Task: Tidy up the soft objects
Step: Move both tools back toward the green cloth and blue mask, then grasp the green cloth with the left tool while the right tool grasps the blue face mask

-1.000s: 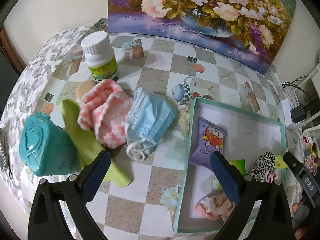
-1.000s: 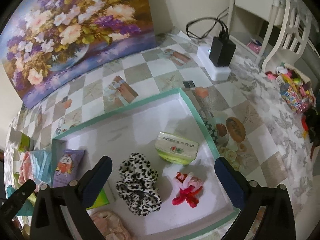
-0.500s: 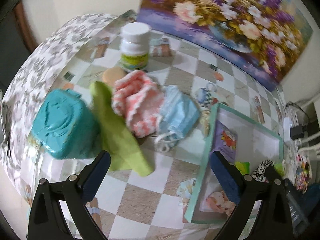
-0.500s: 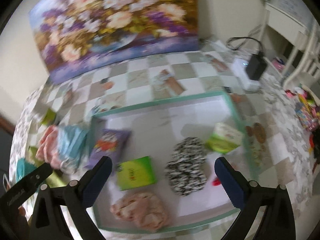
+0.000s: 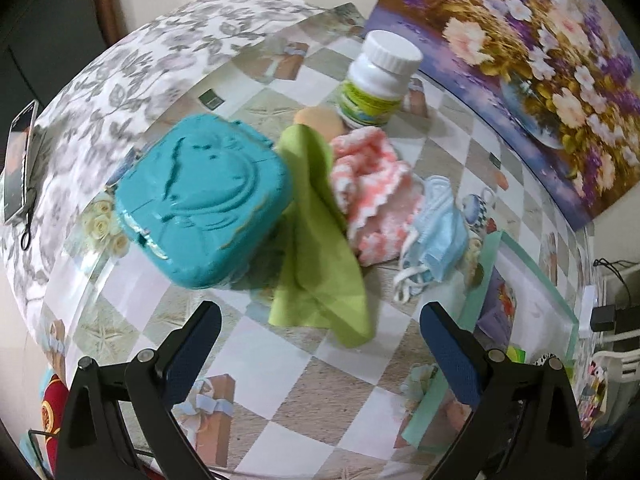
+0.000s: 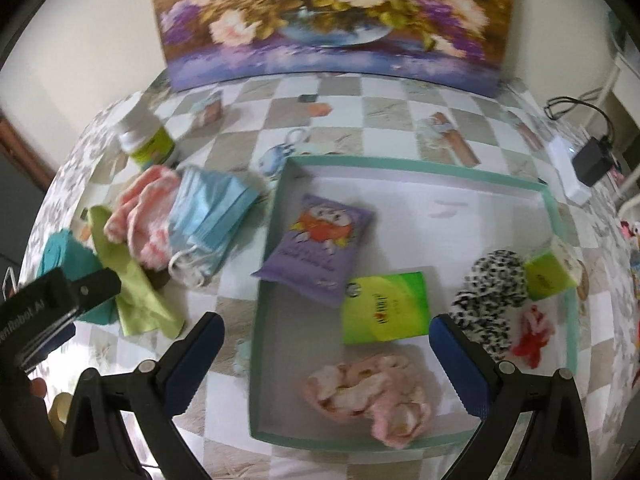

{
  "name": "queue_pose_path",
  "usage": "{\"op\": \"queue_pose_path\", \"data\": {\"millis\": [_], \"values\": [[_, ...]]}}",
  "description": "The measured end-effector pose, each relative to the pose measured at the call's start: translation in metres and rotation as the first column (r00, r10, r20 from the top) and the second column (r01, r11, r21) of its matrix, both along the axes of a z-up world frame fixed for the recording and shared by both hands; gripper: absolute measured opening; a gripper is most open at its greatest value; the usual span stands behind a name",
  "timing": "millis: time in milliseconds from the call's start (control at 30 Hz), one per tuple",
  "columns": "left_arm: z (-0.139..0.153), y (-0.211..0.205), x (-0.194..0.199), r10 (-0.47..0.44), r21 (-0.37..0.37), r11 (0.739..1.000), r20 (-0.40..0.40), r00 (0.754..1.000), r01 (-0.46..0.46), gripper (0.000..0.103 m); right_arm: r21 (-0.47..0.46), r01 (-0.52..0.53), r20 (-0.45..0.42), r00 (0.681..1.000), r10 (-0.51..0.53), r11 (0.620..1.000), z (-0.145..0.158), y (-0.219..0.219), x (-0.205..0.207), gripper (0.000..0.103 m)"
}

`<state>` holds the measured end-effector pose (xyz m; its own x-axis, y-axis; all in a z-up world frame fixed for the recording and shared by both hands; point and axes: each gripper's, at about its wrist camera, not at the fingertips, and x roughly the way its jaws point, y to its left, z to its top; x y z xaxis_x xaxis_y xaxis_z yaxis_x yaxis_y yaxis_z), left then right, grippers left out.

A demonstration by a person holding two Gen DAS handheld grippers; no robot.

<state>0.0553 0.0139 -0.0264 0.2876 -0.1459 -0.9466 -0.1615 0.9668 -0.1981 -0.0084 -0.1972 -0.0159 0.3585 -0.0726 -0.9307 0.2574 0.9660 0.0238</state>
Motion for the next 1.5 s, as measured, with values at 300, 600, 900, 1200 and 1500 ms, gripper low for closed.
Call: {"op": "queue_pose_path", "data": {"millis": [300, 600, 900, 1200, 1500], "values": [[-0.005, 0.024, -0.005, 0.065, -0.018, 0.998, 0.002, 0.998, -0.065, 0.100, 0.001, -0.084, -0.010, 0.996, 0.084, 0.996, -0.010, 0.025, 0.004, 0.103], [-0.018, 0.033, 0.000, 0.115, -0.079, 0.990, -0.007, 0.993, -0.116, 0.100, 0.049, -0.066, 0.028, 0.998, 0.064, 0.997, -0.012, 0.022, 0.011, 0.103], [-0.035, 0.022, 0.013, 0.111, -0.092, 0.989, -0.061, 0.992, -0.116, 0.100, 0.075, -0.038, 0.098, 0.995, 0.030, 0.996, -0.004, 0.013, 0.026, 0.095], [-0.045, 0.017, 0.026, 0.139, -0.089, 0.985, -0.086, 0.987, -0.146, 0.099, 0.158, -0.053, 0.165, 0.986, 0.027, 0.986, 0.007, 0.010, 0.048, 0.085], [-0.053, 0.007, 0.036, 0.145, -0.078, 0.985, -0.094, 0.985, -0.152, 0.099, 0.239, -0.088, 0.139, 0.989, 0.055, 0.967, -0.005, 0.018, 0.068, 0.076]]}}
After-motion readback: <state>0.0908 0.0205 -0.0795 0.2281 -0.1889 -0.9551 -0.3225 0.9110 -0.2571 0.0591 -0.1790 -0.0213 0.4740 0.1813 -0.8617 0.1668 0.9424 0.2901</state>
